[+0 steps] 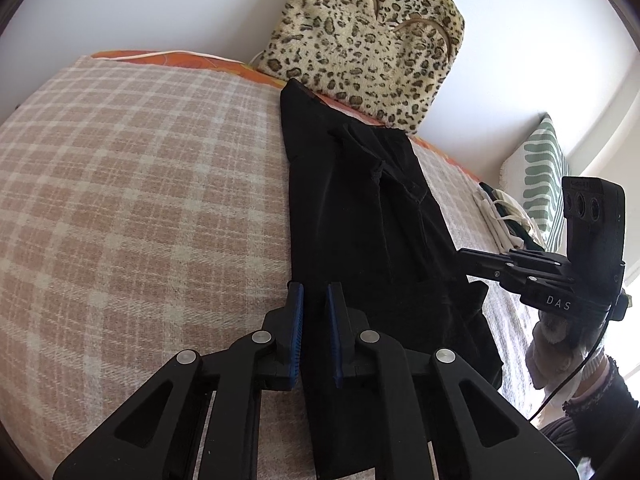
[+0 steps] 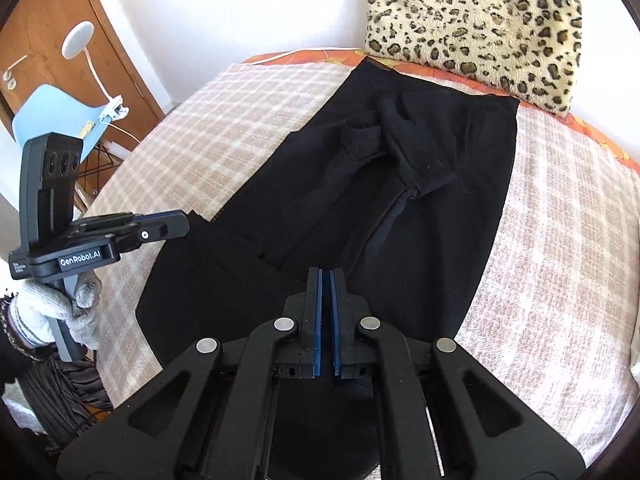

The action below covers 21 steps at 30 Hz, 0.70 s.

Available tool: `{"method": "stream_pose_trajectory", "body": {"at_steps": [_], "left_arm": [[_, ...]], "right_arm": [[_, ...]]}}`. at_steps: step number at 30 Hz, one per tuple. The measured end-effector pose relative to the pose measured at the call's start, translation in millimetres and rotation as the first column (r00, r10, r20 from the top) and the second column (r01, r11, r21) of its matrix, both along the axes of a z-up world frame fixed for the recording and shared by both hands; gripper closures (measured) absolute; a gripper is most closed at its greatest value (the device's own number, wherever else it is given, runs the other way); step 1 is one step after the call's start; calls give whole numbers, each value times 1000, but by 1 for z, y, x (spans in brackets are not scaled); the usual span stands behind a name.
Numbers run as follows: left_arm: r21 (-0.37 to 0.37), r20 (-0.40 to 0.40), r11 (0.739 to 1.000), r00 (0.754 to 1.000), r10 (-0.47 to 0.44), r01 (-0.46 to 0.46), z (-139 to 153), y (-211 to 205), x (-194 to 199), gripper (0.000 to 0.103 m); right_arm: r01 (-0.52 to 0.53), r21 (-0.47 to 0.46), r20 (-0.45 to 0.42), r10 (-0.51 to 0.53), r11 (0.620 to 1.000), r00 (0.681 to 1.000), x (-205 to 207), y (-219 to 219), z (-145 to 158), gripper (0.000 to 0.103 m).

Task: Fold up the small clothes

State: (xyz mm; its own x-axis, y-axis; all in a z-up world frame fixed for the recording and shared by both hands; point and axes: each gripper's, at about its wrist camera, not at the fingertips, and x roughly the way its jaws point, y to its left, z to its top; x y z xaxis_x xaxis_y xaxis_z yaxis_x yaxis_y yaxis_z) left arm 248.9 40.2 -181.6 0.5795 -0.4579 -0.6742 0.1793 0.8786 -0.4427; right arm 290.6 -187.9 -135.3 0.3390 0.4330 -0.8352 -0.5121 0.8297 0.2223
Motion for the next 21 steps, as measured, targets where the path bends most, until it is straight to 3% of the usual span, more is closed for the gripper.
{"method": "stream_pose_trajectory", "body": {"at_steps": [4,13,16,21], "left_arm": [[1,-4,1000,1000,7,-7,-2,1,1,93],[-6,-2,1000,1000,-2,2,-1,2,0,93],[-8,-5,1000,1000,9,-9,-1,4,-1,92],[-18,-22,998,998,63,-63,1,15,0,77]], "right_arm": [[-40,47,-25,41,998,999,10,26,-1,98],[-103,88,-172,116,991,978,27,69,-38,98],[-106,46,-168,112,993,979,25,74,-46,98],[-121,39,-122,125,992,985,20,78,-41,100]]}}
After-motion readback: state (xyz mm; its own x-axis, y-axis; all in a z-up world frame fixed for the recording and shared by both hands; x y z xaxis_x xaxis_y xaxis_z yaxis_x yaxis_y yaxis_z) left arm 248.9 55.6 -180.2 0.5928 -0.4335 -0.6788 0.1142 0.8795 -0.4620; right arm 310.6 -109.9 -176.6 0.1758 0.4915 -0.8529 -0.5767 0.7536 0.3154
